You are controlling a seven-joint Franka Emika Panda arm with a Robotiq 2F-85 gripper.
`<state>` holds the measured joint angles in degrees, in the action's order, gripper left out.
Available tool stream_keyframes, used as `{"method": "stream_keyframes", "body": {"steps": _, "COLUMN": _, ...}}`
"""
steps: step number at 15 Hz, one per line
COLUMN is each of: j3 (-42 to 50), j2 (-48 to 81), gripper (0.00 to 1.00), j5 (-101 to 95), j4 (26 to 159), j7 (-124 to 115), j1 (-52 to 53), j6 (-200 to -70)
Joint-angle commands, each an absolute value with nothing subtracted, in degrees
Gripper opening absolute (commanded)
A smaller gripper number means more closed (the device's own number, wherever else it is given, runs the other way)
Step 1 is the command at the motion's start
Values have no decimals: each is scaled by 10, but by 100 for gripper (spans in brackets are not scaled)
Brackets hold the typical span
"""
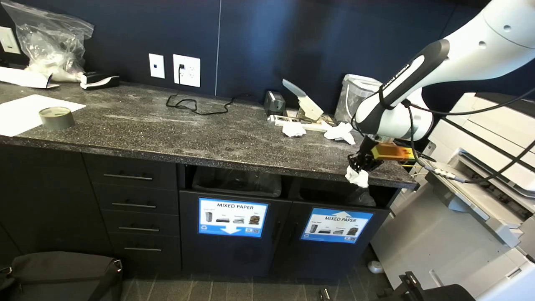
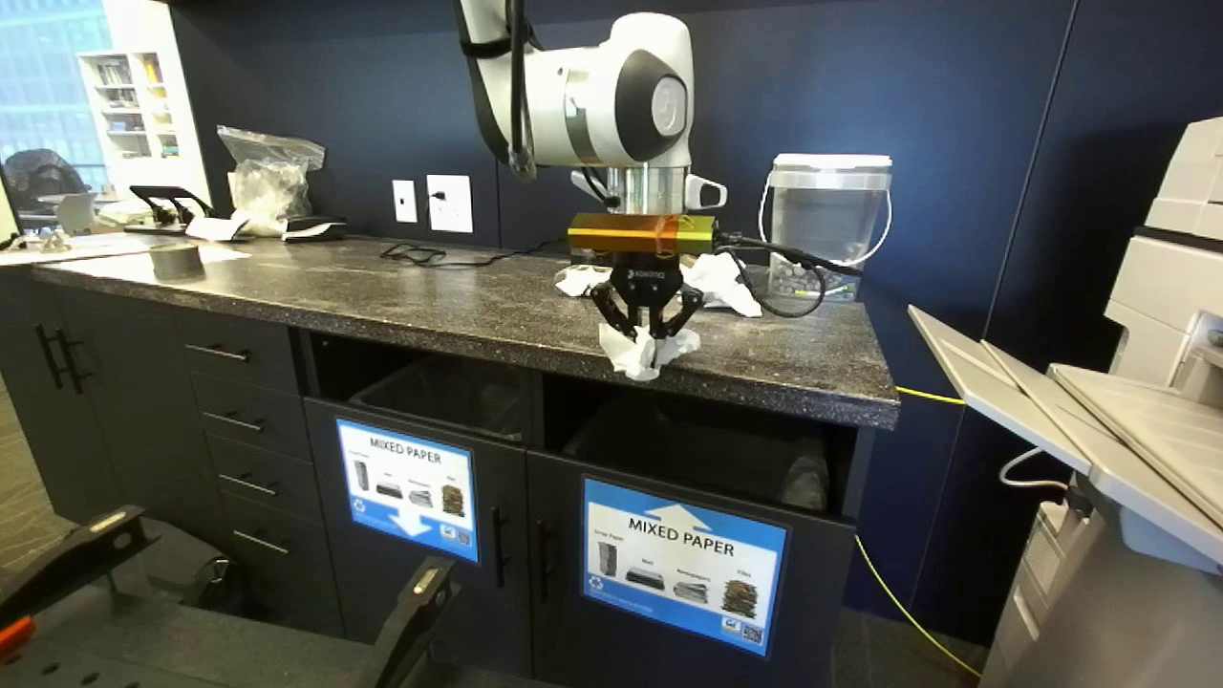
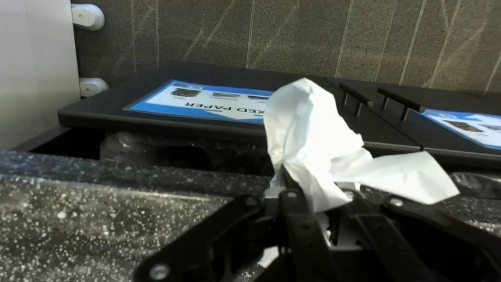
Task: Place the papers on the countertop inside the bin on the right
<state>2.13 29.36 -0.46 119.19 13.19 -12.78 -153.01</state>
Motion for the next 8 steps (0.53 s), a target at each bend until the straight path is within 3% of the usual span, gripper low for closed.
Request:
{"method": "stream_keyframes", "body": {"steps": 1, "j3": 12, "j2": 275, "gripper": 12, "j5": 22, "j4": 1266, "j7": 132, "j1": -137, "j6": -1578}}
{"method": "stream_keyframes", "body": {"steps": 8, "j3": -41, "j2": 334, "gripper": 12, "j5": 55, "j4": 1322, "j7": 148, "j1": -183, "j6": -1755}}
